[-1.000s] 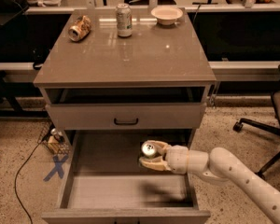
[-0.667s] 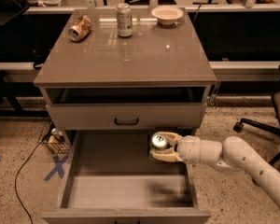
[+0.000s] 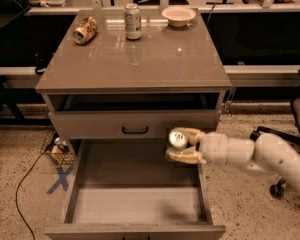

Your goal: Pick green can from middle drawer and place on counter

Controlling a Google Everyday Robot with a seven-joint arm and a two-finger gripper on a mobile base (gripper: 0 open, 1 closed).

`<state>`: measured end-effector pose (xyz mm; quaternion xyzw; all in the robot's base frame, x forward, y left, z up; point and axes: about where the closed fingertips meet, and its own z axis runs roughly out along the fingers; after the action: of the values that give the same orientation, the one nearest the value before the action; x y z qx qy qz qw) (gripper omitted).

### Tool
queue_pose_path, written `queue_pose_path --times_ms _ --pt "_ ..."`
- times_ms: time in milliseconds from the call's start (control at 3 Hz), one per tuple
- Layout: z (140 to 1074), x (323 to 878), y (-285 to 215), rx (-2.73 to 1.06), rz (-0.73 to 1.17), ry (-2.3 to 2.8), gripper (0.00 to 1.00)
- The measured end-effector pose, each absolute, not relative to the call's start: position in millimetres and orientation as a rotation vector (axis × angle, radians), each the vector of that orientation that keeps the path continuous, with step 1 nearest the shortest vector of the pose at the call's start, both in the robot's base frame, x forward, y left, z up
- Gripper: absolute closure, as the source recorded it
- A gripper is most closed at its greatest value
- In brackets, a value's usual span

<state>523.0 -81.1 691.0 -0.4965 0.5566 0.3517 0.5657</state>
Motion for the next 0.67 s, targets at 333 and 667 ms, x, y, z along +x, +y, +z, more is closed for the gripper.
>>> queue_pose_path --times_ms 333,667 --pt "768.6 511.7 -87.0 -1.209 0.793 1.255 1.0" --pt "862.0 507.4 -84.8 -1.268 0.738 1.193 1.0"
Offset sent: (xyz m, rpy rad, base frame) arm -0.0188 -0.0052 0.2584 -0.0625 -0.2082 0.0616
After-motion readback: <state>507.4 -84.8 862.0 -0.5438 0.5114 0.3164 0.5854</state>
